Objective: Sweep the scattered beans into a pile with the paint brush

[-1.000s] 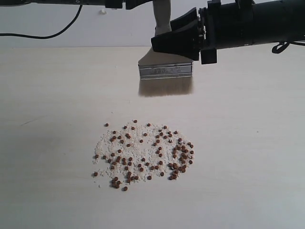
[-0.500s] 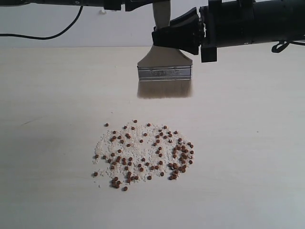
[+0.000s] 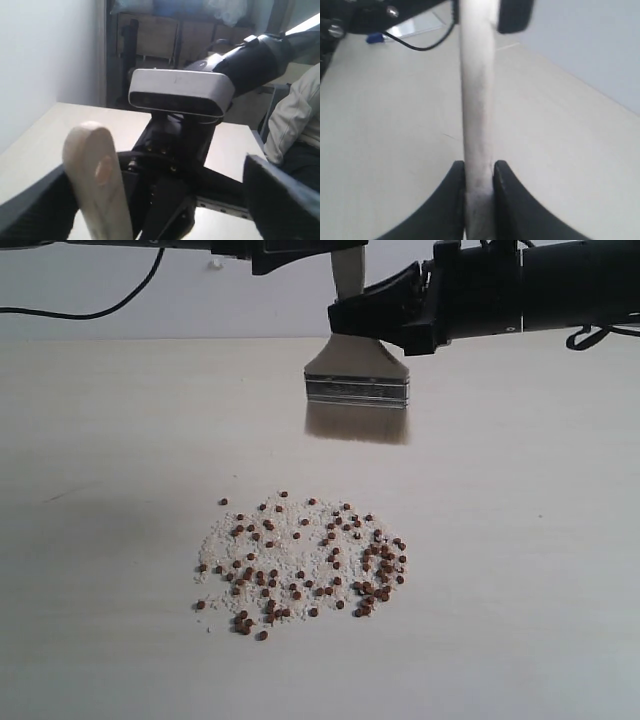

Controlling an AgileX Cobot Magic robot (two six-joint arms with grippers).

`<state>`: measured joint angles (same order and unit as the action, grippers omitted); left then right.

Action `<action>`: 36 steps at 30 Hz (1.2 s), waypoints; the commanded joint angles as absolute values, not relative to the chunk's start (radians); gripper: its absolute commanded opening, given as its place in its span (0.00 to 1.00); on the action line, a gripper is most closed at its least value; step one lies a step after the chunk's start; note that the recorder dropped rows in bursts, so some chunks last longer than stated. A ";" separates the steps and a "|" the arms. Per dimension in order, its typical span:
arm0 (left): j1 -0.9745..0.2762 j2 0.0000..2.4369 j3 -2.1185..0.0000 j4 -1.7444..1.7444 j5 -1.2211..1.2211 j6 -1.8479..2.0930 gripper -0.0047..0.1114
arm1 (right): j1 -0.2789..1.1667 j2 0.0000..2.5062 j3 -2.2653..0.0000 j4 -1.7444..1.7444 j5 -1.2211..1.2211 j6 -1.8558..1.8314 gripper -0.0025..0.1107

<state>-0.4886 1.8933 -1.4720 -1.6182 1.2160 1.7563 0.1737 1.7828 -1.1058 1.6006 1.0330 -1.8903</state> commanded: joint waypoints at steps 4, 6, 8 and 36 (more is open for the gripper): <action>-0.423 1.874 -1.478 -1.460 1.221 1.611 0.32 | 0.175 1.721 -1.113 1.613 0.585 -1.841 0.02; -0.402 1.874 -1.478 -1.427 1.221 1.556 0.03 | 0.175 1.709 -1.113 1.613 0.516 -1.829 0.02; -0.381 1.872 -1.478 -1.388 1.221 1.519 0.04 | 0.175 1.703 -1.113 1.615 0.501 -1.829 0.02; -0.359 0.587 -0.453 -1.705 0.184 1.714 0.04 | 0.175 1.695 -1.113 1.663 0.517 -1.827 0.02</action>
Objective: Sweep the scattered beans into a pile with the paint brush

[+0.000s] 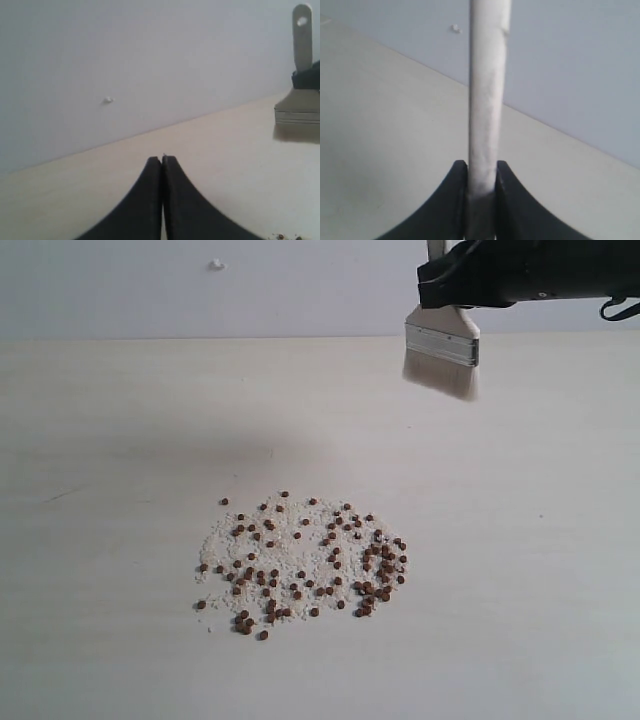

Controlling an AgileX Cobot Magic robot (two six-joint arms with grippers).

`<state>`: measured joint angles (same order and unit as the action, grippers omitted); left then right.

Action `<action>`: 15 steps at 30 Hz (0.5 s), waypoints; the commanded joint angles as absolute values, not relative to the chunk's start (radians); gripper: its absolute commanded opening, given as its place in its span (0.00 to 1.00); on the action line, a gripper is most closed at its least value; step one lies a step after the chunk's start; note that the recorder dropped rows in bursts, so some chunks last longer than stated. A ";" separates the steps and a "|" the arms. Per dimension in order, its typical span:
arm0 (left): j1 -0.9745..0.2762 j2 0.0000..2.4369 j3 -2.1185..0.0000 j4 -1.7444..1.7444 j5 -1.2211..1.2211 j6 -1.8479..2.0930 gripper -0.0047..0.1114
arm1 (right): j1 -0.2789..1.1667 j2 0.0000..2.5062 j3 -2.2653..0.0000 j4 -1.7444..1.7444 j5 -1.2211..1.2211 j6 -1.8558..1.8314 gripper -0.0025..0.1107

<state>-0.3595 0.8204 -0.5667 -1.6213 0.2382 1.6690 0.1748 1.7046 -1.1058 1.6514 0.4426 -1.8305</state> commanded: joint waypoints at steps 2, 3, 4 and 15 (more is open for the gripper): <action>-0.359 0.452 -0.401 -1.736 0.149 1.718 0.04 | 0.175 1.695 -1.113 1.632 0.525 -1.788 0.02; -0.359 0.377 -0.374 -1.744 0.119 1.718 0.04 | 0.175 1.695 -1.113 1.601 0.525 -1.756 0.02; -0.359 0.319 -0.349 -1.744 0.094 1.718 0.04 | 0.175 1.692 -1.113 1.573 0.525 -1.730 0.02; -0.359 0.002 -0.147 -1.744 -0.120 1.639 0.04 | 0.202 1.553 -1.105 1.475 0.487 -1.664 0.02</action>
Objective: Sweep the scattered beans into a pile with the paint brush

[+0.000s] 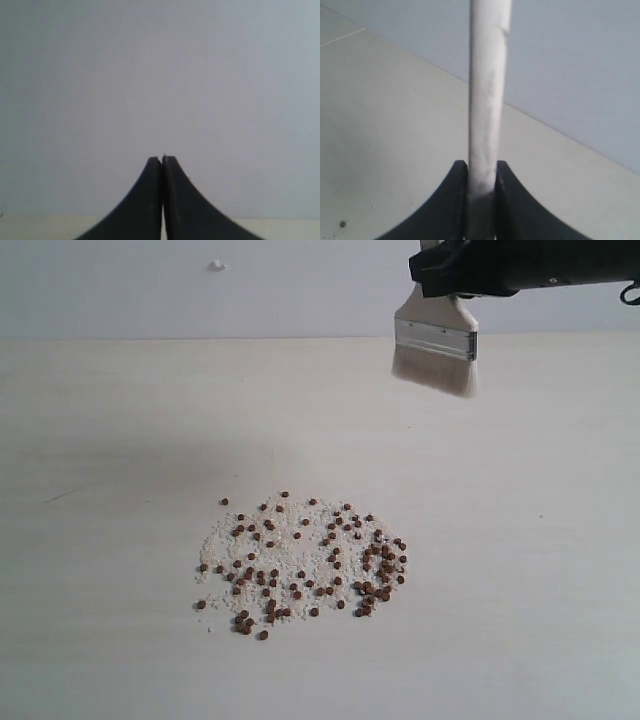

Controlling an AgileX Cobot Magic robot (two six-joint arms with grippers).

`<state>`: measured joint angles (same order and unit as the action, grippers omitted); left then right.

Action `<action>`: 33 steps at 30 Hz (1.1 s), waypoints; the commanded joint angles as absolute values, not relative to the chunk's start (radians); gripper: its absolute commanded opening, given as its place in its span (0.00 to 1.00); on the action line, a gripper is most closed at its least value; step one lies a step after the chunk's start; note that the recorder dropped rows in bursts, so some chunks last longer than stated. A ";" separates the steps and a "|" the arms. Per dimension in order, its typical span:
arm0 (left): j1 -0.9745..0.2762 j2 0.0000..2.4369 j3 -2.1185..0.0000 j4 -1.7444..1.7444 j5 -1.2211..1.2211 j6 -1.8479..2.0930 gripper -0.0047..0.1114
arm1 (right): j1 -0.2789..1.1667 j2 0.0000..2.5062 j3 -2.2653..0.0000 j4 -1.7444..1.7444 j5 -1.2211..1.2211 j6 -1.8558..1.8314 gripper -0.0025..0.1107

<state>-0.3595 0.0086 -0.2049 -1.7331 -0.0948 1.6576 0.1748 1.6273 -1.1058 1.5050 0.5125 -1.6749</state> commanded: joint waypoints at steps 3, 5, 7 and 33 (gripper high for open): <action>-0.359 0.000 -0.115 -1.744 -0.123 1.639 0.04 | 0.264 1.504 -1.070 1.454 0.388 -1.669 0.02; -0.359 0.000 -0.099 -1.744 -0.138 1.639 0.04 | 0.307 1.481 -1.040 1.454 0.300 -1.700 0.02; -0.359 0.000 -0.079 -1.744 -0.159 1.639 0.04 | 0.356 1.465 -1.003 1.458 0.182 -1.728 0.02; -0.359 0.000 -0.044 -1.744 -0.164 1.642 0.04 | 0.489 1.335 -0.790 1.448 -0.008 -1.685 0.02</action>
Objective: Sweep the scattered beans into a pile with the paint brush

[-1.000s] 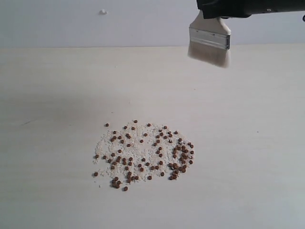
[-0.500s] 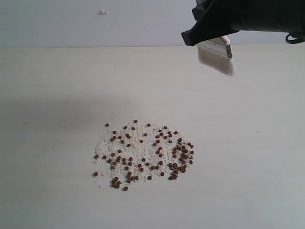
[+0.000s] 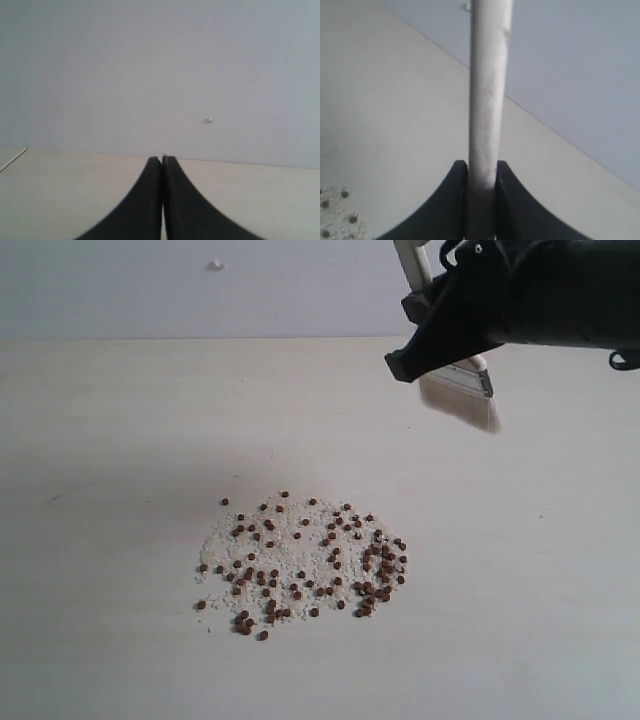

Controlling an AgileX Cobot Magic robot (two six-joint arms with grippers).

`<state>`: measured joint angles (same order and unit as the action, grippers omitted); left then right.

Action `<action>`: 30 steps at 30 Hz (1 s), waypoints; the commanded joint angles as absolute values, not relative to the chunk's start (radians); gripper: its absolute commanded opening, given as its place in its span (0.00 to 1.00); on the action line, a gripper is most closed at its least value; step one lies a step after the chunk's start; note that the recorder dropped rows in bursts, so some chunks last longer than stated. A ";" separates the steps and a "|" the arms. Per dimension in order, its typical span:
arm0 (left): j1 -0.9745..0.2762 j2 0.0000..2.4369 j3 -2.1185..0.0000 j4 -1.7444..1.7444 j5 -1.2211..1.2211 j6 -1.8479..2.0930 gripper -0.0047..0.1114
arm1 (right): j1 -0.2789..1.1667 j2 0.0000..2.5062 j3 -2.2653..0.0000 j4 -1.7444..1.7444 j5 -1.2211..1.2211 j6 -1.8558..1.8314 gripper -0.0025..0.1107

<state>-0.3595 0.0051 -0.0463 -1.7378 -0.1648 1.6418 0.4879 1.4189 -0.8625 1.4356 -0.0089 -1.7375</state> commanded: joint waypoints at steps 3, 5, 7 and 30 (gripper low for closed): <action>-0.359 0.000 -0.044 -1.744 -0.164 1.642 0.04 | 0.489 1.238 -0.721 1.467 -0.012 -1.595 0.02; -0.359 0.000 -0.044 -1.744 -0.164 1.642 0.04 | 0.489 1.158 -0.668 1.492 -0.017 -1.511 0.02; -0.359 0.000 -0.044 -1.744 -0.164 1.642 0.04 | 0.489 1.031 -0.592 1.492 -0.011 -1.423 0.02; -0.359 0.000 -0.044 -1.744 -0.164 1.642 0.04 | 0.489 0.690 -0.345 1.374 -0.057 -1.230 0.02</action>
<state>-0.3595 0.0051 -0.0463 -1.7378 -0.1648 1.6418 0.4879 0.6962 -0.3461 1.4096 -0.0556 -1.2308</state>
